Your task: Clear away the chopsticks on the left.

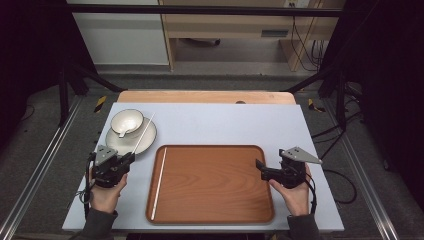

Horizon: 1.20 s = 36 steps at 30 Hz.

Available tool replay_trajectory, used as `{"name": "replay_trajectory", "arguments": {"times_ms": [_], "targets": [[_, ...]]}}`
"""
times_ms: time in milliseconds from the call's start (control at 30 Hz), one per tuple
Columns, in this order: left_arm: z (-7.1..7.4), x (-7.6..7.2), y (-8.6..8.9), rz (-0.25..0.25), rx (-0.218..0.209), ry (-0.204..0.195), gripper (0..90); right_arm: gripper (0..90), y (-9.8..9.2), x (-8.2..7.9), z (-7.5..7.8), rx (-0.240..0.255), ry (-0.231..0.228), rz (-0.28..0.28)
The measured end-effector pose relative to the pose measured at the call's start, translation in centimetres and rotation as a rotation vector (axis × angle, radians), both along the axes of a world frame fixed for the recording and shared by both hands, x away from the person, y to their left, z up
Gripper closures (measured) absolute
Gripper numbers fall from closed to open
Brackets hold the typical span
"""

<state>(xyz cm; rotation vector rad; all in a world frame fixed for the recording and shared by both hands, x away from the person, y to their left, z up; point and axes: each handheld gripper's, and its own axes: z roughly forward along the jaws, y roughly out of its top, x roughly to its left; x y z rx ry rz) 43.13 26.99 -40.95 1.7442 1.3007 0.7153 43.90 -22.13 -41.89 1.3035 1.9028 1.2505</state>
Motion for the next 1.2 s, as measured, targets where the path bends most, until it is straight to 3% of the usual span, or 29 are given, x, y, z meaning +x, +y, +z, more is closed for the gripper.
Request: {"name": "replay_trajectory", "arguments": {"times_ms": [467, 667, 1200], "targets": [[0.4, -2.2, -2.5, 0.054, -0.041, -0.027, 84.0, 8.1, 0.1, 0.1, 0.0, 0.003, -0.001, -0.007], [0.4, -3.1, -3.9, 0.054, -0.092, -0.044, 84.0, 8.0, 0.0, 0.0, 0.0, 0.005, -0.008, -0.008], [-2.5, -5.3, -5.6, 0.095, -0.197, -0.038, 84.0, 8.1, 0.1, 0.1, 0.0, 0.004, -0.010, -0.007]]}}
